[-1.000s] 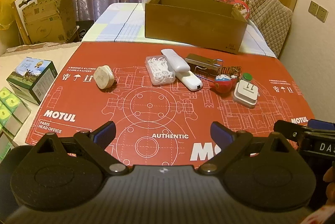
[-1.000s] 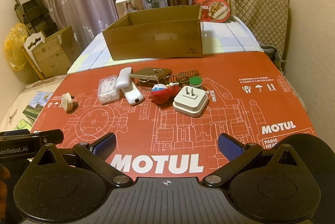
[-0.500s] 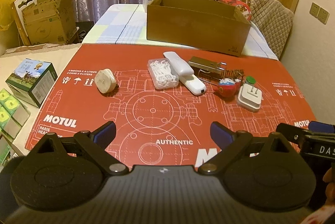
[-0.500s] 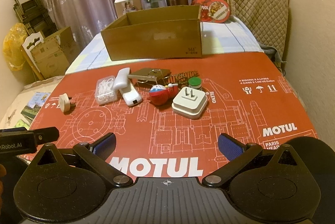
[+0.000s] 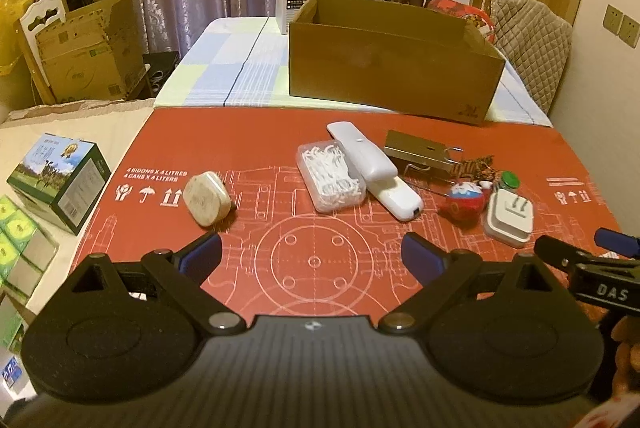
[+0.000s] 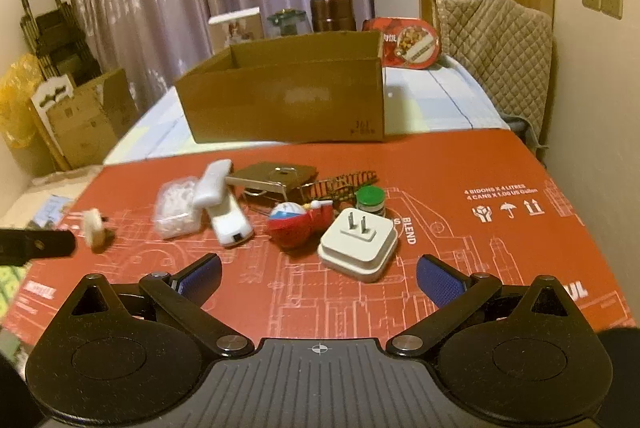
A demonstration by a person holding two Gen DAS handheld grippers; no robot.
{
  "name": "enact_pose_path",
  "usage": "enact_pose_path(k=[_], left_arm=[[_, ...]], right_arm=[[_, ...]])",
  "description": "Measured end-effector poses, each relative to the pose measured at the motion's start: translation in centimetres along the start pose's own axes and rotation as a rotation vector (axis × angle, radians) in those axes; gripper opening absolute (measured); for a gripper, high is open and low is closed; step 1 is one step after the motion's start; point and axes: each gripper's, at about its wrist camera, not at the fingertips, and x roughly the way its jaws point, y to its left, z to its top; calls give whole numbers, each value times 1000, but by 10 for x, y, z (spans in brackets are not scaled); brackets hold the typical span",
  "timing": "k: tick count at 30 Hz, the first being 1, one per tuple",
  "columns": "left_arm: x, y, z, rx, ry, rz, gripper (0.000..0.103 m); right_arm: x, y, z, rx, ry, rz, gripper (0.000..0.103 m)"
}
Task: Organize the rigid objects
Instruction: 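Move left tool to the beige plug while right tool grasps the white square plug adapter, then grasp the beige plug with left tool while right tool lifts the white adapter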
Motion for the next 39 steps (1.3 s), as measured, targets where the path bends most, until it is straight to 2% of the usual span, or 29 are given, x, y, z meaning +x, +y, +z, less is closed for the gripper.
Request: enact_pose_path(k=[11,15,18,22,29,34,39], left_arm=[[59,9,4,16,42,9,94],[77,9,4,8,40,-10,94],[87,9,3,8,42,-24,94],[98,9,3,-2,49,-35,94],[109,9,1,-14,61,-46,94],[109,10,-1,-11,58,-37,94],[105,11,0,-16,52,-40,94]], right_arm=[[75,-10,-1,32,44,-69,101],[95,-13,2,48,40,-95,100],[108,-11,3,15,41,-132,99],[123,-17,-1,24,84,-156,90],[130,-21,-2,39,74,-172,85],[129,-16,-2,6,72,-185,62],[120,-18,-5,7,89,-200,61]])
